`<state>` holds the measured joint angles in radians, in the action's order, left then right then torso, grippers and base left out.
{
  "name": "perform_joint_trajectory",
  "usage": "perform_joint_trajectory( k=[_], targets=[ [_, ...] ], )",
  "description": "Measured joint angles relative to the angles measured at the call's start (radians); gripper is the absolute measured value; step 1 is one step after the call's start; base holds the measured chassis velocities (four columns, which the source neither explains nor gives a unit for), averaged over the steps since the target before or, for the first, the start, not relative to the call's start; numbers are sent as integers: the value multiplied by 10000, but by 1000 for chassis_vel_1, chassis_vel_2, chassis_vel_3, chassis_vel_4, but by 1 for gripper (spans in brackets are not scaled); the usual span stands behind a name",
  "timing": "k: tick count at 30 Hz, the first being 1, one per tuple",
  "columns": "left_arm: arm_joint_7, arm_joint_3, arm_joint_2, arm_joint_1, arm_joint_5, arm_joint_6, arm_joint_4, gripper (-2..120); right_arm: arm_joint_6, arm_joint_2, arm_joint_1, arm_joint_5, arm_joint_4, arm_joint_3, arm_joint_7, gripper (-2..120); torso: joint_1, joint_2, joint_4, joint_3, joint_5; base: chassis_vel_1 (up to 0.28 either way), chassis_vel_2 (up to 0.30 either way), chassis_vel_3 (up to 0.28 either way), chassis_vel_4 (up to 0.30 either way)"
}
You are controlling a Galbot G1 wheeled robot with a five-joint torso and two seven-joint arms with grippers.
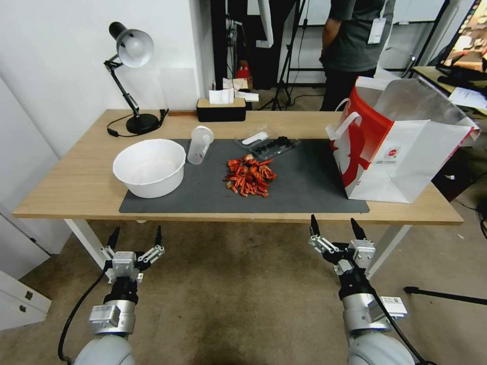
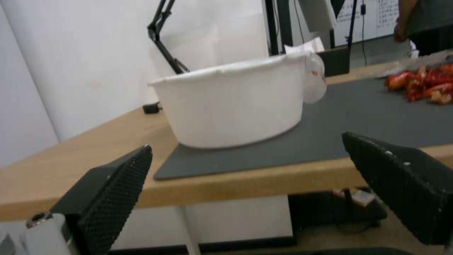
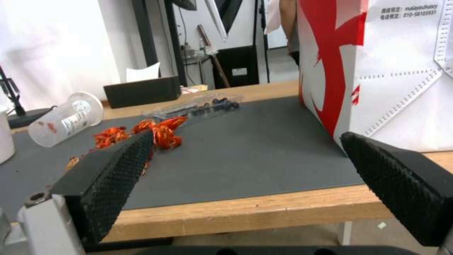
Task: Pick up the trash from the table and place it into the takeout bag.
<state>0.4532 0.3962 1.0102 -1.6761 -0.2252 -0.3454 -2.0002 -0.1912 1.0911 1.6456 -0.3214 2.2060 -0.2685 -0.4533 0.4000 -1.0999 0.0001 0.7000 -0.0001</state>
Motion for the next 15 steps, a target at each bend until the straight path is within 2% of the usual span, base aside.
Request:
perform_joint_trajectory(
  k=[4, 6, 7, 10, 11, 13, 14, 15],
  targets=[
    [-53, 391, -510, 483, -265, 312, -541, 100, -1, -33, -6, 0, 1, 2, 0, 100, -1, 0, 4, 0, -1, 0, 0, 0, 0],
    [-122, 560, -1324, 1326, -712, 837, -824, 100, -1, -74, -5, -2, 10, 0, -1, 100, 0, 0, 1, 0, -1, 0, 0, 0, 0],
    [-122, 560, -1324, 1326, -712, 837, -824, 100, -1, -74, -5, -2, 10, 0, -1, 100, 0, 0, 1, 0, -1, 0, 0, 0, 0],
    [-207, 177, -3263, 3676, -2943, 2324, -1061, 100, 1, -169, -2, -8, 49, -20, -15, 100, 1, 0, -6, 1, 0, 0, 0, 0, 0],
    [-207, 177, -3263, 3676, -2943, 2324, -1061, 100, 1, -169, -2, -8, 49, -20, -15, 100, 1, 0, -6, 1, 0, 0, 0, 0, 0],
    [-419, -231, -4014, 4810, -4013, 2941, -1035, 100, 16, -195, 8, -9, 71, -32, -28, 100, 1, 0, -7, 2, 1, 0, 0, 0, 0],
    [-685, -747, -4659, 6082, -5056, 3648, -893, 100, 32, -203, 37, -9, 85, -48, -35, 100, 1, 0, -1, 2, -3, 0, 0, 0, 0],
    [-685, -747, -4659, 6082, -5056, 3648, -893, 100, 32, -203, 37, -9, 85, -48, -35, 100, 1, 0, -1, 2, -3, 0, 0, 0, 0]
  ],
)
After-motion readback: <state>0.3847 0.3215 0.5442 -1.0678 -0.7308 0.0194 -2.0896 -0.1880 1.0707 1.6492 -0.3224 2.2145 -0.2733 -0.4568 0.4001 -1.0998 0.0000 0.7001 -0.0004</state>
